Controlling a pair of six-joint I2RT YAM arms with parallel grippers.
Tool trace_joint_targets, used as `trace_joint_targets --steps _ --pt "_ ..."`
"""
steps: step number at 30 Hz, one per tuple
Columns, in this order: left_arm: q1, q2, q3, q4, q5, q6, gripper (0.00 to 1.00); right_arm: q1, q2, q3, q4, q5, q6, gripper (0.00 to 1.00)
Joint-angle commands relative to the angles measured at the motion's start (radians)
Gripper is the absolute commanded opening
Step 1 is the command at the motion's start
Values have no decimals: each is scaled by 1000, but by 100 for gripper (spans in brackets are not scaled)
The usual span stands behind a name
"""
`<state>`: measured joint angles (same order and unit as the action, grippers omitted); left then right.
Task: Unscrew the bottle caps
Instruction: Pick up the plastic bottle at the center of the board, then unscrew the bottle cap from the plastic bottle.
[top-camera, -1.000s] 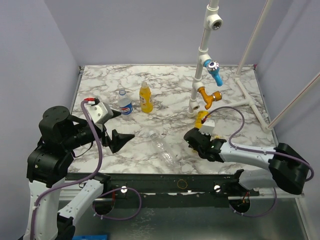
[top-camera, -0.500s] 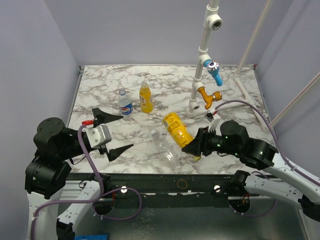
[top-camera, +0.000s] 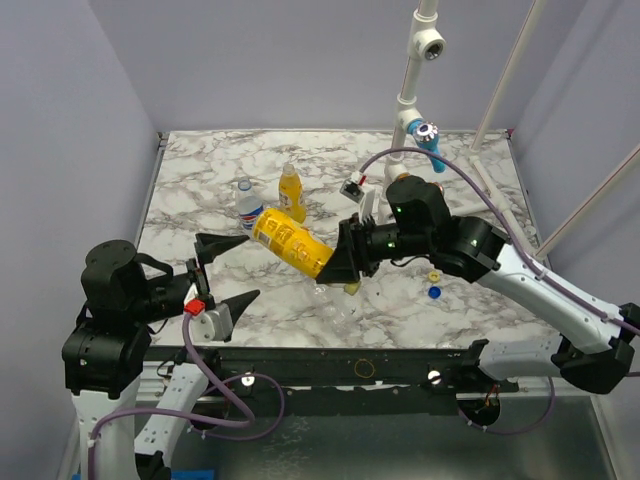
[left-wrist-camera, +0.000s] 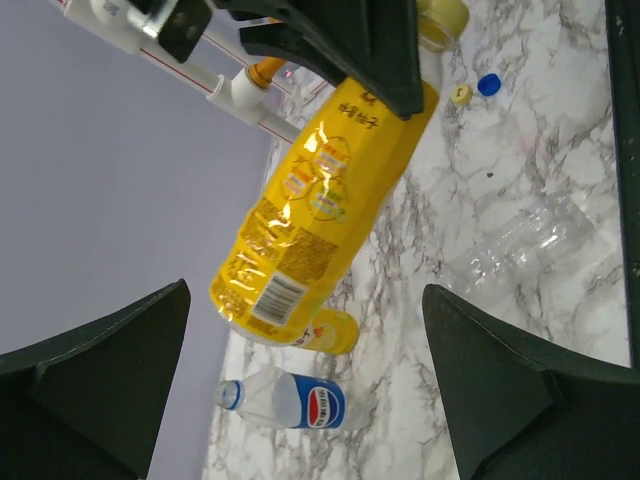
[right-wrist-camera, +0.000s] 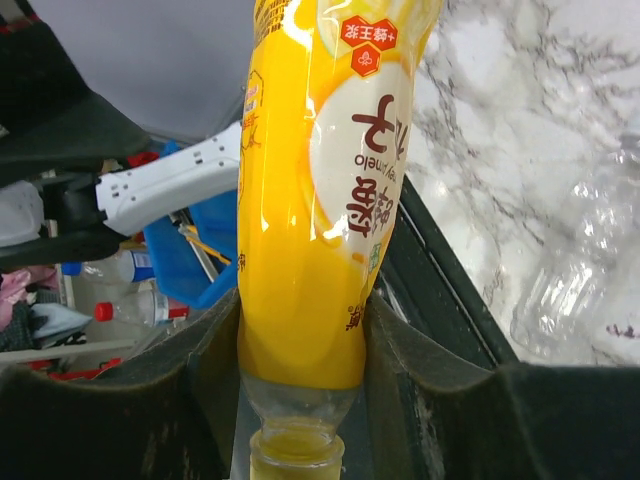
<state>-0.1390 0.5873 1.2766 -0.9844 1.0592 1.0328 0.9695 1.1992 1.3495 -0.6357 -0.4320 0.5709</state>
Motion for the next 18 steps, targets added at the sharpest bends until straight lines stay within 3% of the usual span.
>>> trace_joint_targets --steps 1,3,7,18 --pt "55 -3 -7 -225 115 421 99 6 81 139 -37 -66 -78 25" --pt "74 0 -39 -288 110 567 99 7 124 186 -54 -83 -93 25" --pt "127 -26 -125 -252 149 769 99 18 206 264 -98 -102 -114 25" --pt "155 -18 -108 -163 189 614 99 65 333 408 -152 -109 -145 25"
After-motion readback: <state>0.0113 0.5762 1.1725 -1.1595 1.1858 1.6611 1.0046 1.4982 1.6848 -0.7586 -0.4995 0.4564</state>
